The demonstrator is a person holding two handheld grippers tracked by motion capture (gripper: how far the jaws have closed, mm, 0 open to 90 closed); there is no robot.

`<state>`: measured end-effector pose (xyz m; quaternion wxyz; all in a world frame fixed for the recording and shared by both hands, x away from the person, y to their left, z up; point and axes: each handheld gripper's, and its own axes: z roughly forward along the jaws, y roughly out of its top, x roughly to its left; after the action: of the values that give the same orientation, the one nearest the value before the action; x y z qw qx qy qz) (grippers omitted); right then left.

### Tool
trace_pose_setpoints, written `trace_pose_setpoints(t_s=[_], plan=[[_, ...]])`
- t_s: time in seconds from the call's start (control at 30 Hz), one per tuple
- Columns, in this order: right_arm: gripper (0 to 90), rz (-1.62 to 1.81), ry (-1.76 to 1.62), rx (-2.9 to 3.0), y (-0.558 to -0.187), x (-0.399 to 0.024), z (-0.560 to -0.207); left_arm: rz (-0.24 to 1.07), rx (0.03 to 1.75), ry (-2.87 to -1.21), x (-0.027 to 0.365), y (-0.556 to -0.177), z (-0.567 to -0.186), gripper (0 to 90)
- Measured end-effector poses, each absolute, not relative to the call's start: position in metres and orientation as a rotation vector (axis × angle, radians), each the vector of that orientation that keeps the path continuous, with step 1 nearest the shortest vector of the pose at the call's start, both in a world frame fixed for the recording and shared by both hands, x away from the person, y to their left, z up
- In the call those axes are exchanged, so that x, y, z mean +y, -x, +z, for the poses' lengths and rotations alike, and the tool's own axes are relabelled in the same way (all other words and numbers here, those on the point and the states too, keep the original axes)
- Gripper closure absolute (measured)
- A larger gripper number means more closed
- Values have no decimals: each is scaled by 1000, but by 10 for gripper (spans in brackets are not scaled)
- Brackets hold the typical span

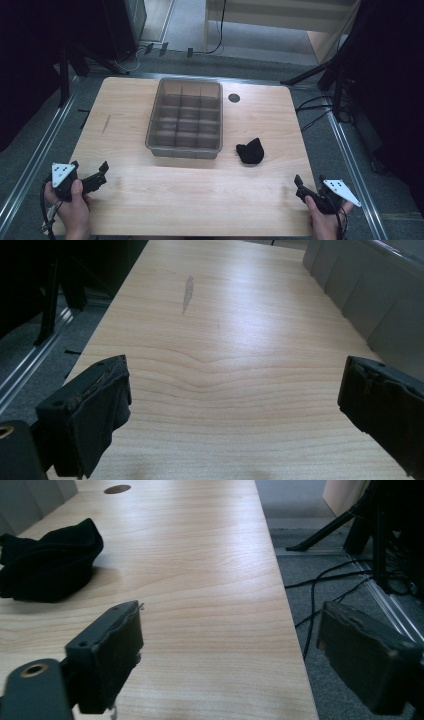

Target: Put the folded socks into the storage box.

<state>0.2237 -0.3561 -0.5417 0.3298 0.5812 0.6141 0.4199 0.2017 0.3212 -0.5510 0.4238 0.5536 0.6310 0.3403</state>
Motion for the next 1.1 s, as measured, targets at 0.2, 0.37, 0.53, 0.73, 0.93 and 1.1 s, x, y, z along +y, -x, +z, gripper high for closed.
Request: trace_pose_setpoints(t_s=[0.2, 0.37, 0.53, 0.73, 0.93, 1.1], plan=[[146, 1097, -1449, 1678, -227, -349, -527, 855, 1581, -1399, 321, -202, -551, 7], [206, 1064, -1379, 1731, -235, -345, -511, 858, 1572, -1409, 319, -202, -551, 7], [250, 983, -1255, 1920, -251, -336, -493, 845, 1576, -1404, 321, -203, -551, 7], [273, 851, -1050, 2139, -270, -316, -472, 857, 1574, -1427, 318, -204, -551, 7], [308, 700, -849, 2374, -297, -289, -460, 846, 1575, -1420, 320, -204, -551, 7], [342, 559, -642, 2525, -316, -267, -455, 840, 1577, -1415, 320, -204, -551, 8]])
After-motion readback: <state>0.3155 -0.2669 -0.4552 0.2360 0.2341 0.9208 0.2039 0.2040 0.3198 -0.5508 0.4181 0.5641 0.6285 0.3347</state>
